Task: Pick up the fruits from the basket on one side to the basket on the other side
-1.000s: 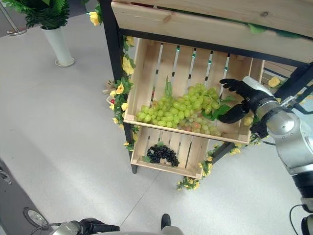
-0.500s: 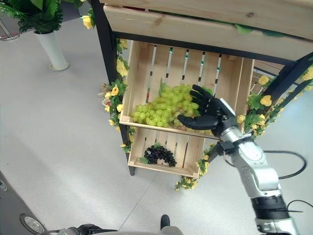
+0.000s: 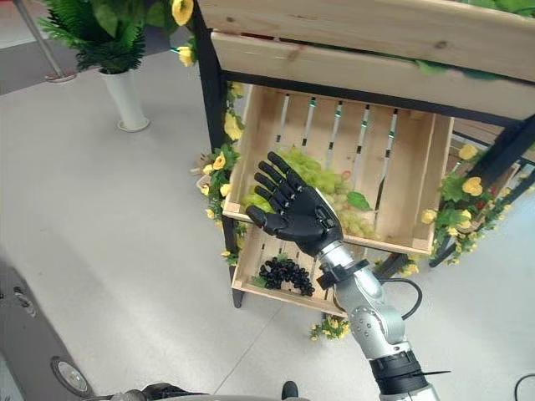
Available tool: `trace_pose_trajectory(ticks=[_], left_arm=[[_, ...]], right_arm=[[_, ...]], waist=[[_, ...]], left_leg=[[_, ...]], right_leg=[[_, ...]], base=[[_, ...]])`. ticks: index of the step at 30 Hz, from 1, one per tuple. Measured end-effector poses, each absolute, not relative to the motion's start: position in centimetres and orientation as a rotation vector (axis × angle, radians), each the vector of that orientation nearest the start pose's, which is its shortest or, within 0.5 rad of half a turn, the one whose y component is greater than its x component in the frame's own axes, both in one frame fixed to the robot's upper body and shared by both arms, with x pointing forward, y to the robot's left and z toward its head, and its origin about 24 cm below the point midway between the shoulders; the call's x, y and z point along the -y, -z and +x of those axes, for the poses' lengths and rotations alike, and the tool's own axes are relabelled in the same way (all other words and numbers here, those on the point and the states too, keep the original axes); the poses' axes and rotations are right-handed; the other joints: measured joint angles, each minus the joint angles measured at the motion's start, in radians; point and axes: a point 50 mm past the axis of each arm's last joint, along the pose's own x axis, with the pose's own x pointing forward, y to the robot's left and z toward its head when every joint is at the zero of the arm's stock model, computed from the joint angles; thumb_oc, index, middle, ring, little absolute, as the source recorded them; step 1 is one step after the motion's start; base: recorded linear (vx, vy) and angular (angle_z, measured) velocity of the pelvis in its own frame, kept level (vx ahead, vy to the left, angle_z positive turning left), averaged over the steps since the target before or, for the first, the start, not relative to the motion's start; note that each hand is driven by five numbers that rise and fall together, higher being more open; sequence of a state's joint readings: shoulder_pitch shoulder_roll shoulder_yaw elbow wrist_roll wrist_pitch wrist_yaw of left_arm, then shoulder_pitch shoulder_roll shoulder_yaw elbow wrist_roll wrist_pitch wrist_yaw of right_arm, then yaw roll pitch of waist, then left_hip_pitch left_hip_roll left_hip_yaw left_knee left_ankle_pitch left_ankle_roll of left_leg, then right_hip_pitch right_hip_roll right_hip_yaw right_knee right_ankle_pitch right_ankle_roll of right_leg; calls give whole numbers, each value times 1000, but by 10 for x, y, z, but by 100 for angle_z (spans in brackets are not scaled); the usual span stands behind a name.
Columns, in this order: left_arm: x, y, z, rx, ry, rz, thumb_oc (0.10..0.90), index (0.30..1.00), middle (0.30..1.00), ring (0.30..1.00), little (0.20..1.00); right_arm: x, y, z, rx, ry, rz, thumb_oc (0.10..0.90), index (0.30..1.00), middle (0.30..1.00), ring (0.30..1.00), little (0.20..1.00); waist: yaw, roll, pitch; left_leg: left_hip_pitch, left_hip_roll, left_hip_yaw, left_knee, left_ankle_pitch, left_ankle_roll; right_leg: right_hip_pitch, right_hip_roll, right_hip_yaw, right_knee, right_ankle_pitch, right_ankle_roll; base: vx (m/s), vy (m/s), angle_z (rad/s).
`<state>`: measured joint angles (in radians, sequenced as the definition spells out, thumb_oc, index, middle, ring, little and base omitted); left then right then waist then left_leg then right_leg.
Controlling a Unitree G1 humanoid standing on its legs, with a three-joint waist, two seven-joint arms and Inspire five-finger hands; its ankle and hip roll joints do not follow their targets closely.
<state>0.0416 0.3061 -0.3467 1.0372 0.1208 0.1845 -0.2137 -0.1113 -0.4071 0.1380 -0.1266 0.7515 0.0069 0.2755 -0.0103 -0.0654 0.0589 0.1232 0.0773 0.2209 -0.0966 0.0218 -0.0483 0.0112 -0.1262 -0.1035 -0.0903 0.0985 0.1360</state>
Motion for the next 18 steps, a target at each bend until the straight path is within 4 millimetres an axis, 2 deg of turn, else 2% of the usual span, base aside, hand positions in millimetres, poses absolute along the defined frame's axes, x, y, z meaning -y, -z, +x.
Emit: trace_pose_trajectory(ticks=[5, 9, 13, 18], left_arm=[[-227, 159, 87, -1350, 337, 447, 800, 900, 900, 900, 900], [-227, 159, 86, -1351, 333, 441, 800, 900, 900, 900, 900], [-227, 159, 86, -1348, 322, 438, 800, 900, 900, 900, 900], [-227, 159, 87, -1346, 317, 434, 800, 900, 900, 900, 900]], right_arm=[[193, -115, 268, 187, -349, 8, 800, 900, 900, 900, 900], [211, -124, 269, 203, -220, -161, 800, 900, 900, 900, 900], [230, -135, 269, 239, -101, -138, 800, 900, 900, 900, 900], [225, -141, 267, 268, -153, 57, 800, 900, 900, 900, 900]], waist=[[-16, -2, -1], [-27, -3, -1], [-31, -3, 0], [-29, -2, 4]], left_leg=[[0, 0, 2, 0, -1, 1], [0, 0, 5, 0, -1, 1], [0, 1, 8, 0, -2, 2], [-2, 0, 8, 0, -2, 2]], right_leg=[[-1, 1, 2, 0, 0, 1], [-2, 1, 8, 0, 0, 1], [-5, 2, 10, -1, 0, 2], [-7, 2, 10, -1, 0, 2]], base=[[0, 0, 0], [0, 0, 0], [0, 0, 0], [0, 0, 0]])
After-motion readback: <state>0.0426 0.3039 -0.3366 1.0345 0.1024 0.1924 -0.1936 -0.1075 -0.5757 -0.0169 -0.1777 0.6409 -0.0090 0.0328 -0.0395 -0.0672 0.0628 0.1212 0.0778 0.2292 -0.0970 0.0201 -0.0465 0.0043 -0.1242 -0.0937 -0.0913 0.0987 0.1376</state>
